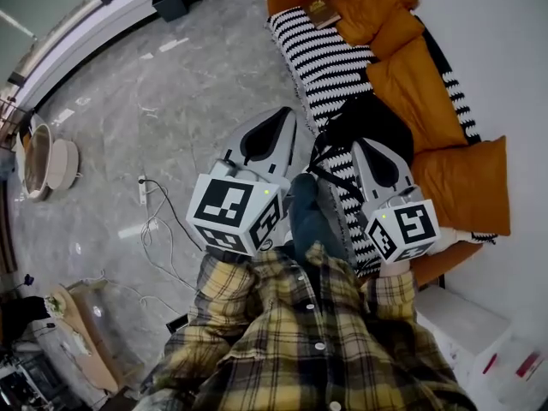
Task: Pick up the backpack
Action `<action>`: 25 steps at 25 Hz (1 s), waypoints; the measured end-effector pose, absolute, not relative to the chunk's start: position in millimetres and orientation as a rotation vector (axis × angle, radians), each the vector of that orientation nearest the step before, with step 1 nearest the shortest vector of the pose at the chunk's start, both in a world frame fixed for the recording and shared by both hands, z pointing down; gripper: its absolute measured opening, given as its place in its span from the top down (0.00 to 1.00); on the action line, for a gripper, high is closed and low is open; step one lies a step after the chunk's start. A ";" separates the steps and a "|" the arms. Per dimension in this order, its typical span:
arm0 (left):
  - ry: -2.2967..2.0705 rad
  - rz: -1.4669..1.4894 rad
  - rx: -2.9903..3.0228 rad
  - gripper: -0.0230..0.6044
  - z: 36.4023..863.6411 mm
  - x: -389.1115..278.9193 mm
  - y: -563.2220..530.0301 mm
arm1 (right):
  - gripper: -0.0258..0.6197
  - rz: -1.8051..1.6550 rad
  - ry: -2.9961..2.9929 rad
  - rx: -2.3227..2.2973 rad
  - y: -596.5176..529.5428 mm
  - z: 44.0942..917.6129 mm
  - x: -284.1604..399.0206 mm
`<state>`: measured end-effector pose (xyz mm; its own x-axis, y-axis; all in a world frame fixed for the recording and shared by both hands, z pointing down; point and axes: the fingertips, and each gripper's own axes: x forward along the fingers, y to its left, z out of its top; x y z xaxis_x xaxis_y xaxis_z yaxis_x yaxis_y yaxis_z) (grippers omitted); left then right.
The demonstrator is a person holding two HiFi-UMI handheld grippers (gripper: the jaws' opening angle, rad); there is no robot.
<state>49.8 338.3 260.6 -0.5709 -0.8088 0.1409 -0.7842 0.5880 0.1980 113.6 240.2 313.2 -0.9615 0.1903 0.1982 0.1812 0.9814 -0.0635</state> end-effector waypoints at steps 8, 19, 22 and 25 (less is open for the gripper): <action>-2.571 -0.141 1.335 0.93 271.9 -42.9 293.0 | 0.94 0.087 -2.894 -0.263 196.1 327.8 19.2; -2.498 -0.141 1.448 0.93 256.8 -156.6 193.0 | 0.94 0.126 -2.867 -0.151 98.3 324.1 -88.5; -2.498 -0.143 1.482 0.93 245.8 -176.3 173.6 | 0.94 0.120 -2.865 -0.128 80.8 320.2 -105.7; -2.495 -0.135 1.517 0.93 240.1 -189.5 156.8 | 0.94 0.106 -2.864 -0.114 70.2 319.5 -114.1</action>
<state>-189.5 156.8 240.1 -0.4441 -0.8853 0.1380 -0.8652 0.4637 0.1907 -114.1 70.2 319.5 -0.9597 0.0879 0.2669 0.0679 0.9942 -0.0834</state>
